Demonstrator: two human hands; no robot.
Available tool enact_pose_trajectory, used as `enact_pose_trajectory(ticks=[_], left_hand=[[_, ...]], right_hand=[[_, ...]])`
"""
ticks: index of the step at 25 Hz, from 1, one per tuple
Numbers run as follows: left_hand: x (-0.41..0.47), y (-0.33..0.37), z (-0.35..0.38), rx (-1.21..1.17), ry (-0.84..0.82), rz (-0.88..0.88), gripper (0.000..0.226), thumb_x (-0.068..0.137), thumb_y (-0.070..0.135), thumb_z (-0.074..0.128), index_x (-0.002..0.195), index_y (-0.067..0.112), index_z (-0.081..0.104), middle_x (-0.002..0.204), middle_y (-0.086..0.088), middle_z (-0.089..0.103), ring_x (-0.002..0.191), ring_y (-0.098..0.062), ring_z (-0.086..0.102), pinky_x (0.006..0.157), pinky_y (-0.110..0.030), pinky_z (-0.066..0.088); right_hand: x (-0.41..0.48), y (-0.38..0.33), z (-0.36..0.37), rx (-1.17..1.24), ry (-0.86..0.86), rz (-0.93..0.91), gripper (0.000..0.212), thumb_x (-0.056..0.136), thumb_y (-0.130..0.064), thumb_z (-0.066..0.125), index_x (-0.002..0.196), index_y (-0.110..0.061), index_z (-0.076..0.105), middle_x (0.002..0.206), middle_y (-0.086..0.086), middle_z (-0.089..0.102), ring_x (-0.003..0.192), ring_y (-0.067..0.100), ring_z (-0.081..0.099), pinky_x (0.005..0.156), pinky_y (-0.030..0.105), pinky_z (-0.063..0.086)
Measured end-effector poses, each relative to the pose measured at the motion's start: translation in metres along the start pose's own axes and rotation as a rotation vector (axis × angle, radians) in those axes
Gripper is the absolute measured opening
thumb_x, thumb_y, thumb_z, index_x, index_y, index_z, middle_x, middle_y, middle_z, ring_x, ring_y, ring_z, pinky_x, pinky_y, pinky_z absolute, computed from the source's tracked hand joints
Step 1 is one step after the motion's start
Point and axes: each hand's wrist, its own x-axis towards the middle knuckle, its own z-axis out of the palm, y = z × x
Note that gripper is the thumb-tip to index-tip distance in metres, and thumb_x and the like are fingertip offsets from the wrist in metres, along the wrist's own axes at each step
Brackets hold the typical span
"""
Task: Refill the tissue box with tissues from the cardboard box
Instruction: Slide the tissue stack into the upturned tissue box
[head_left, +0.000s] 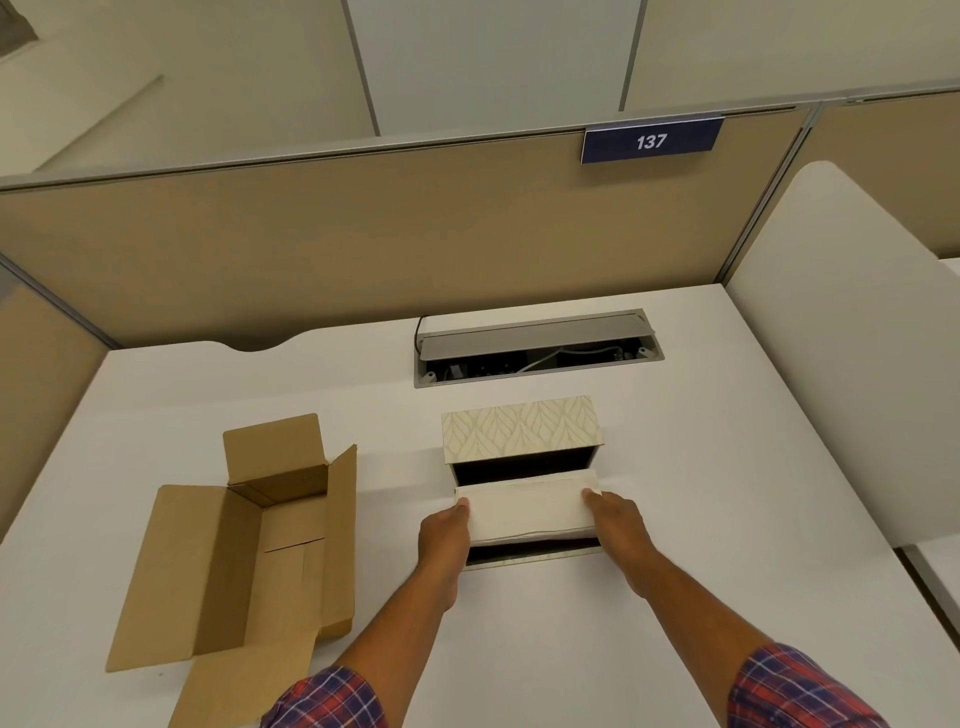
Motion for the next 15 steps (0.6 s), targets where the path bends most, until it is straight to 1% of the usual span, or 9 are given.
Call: enact_pose_trajectory(ticks=[2, 3, 6, 7, 9, 10, 12, 13, 15], left_hand=[[0.000, 0.001, 0.000, 0.002, 0.005, -0.003, 0.032, 0.106, 0.040, 0.051, 0.122, 0.013, 0.055, 0.116, -0.008, 0.059, 0.107, -0.026, 0.056, 0.098, -0.037, 0.050], [0.000, 0.001, 0.000, -0.005, 0.001, -0.003, 0.033, 0.106, 0.040, 0.051, 0.123, 0.013, 0.056, 0.117, -0.008, 0.060, 0.108, -0.027, 0.057, 0.101, -0.038, 0.051], [0.003, 0.000, -0.002, -0.035, -0.032, 0.000, 0.037, 0.105, 0.041, 0.053, 0.127, 0.012, 0.060, 0.120, -0.008, 0.064, 0.112, -0.028, 0.060, 0.107, -0.045, 0.053], [0.001, 0.001, -0.003, -0.048, -0.039, 0.018, 0.035, 0.105, 0.041, 0.053, 0.123, 0.013, 0.062, 0.120, -0.008, 0.065, 0.110, -0.028, 0.061, 0.107, -0.047, 0.054], [-0.008, 0.007, -0.006, -0.095, -0.035, 0.081, 0.025, 0.106, 0.039, 0.051, 0.113, 0.019, 0.066, 0.127, -0.010, 0.065, 0.108, -0.025, 0.061, 0.109, -0.046, 0.051], [-0.011, 0.010, -0.008, -0.122, -0.022, 0.121, 0.026, 0.107, 0.037, 0.049, 0.120, 0.021, 0.066, 0.137, -0.008, 0.062, 0.116, -0.026, 0.060, 0.111, -0.046, 0.047], [-0.014, 0.018, -0.011, -0.175, 0.012, 0.205, 0.042, 0.109, 0.033, 0.045, 0.149, 0.020, 0.052, 0.155, -0.003, 0.051, 0.139, -0.028, 0.050, 0.117, -0.044, 0.039], [-0.015, 0.024, -0.012, -0.201, 0.016, 0.239, 0.046, 0.110, 0.031, 0.044, 0.154, 0.021, 0.046, 0.158, -0.002, 0.048, 0.145, -0.027, 0.045, 0.118, -0.043, 0.036], [-0.015, 0.035, -0.015, -0.237, -0.019, 0.296, 0.042, 0.110, 0.024, 0.041, 0.150, 0.021, 0.052, 0.152, 0.001, 0.055, 0.141, -0.023, 0.049, 0.116, -0.039, 0.038]], right_hand=[[-0.002, -0.003, -0.001, 0.013, -0.014, 0.005, 0.047, 0.107, -0.040, 0.045, 0.139, -0.008, 0.057, 0.126, 0.008, 0.061, 0.115, 0.025, 0.057, 0.096, 0.037, 0.045], [-0.004, -0.004, -0.002, 0.022, -0.018, 0.010, 0.046, 0.107, -0.040, 0.045, 0.138, -0.008, 0.057, 0.124, 0.006, 0.060, 0.114, 0.025, 0.056, 0.095, 0.037, 0.045], [-0.012, -0.009, -0.005, 0.044, -0.021, -0.006, 0.043, 0.107, -0.038, 0.045, 0.136, -0.008, 0.055, 0.121, 0.005, 0.057, 0.109, 0.021, 0.052, 0.095, 0.035, 0.043], [-0.013, -0.011, -0.007, 0.040, -0.007, -0.026, 0.043, 0.108, -0.037, 0.044, 0.137, -0.007, 0.054, 0.124, 0.007, 0.056, 0.110, 0.021, 0.051, 0.096, 0.035, 0.043], [-0.012, -0.016, -0.011, 0.041, 0.055, -0.087, 0.049, 0.108, -0.038, 0.043, 0.146, -0.007, 0.048, 0.142, 0.010, 0.053, 0.122, 0.023, 0.050, 0.104, 0.035, 0.041], [-0.010, -0.020, -0.014, 0.053, 0.087, -0.123, 0.051, 0.108, -0.038, 0.042, 0.151, -0.010, 0.045, 0.150, 0.008, 0.049, 0.131, 0.024, 0.048, 0.107, 0.033, 0.038], [-0.006, -0.032, -0.020, 0.100, 0.111, -0.192, 0.051, 0.109, -0.038, 0.041, 0.154, -0.015, 0.043, 0.157, 0.006, 0.046, 0.141, 0.024, 0.044, 0.111, 0.031, 0.032], [-0.004, -0.040, -0.022, 0.119, 0.103, -0.213, 0.051, 0.109, -0.038, 0.040, 0.155, -0.016, 0.043, 0.158, 0.004, 0.045, 0.143, 0.023, 0.043, 0.114, 0.033, 0.032], [-0.002, -0.057, -0.026, 0.137, 0.057, -0.232, 0.049, 0.110, -0.038, 0.039, 0.152, -0.015, 0.046, 0.153, 0.003, 0.051, 0.139, 0.023, 0.047, 0.115, 0.036, 0.035]])
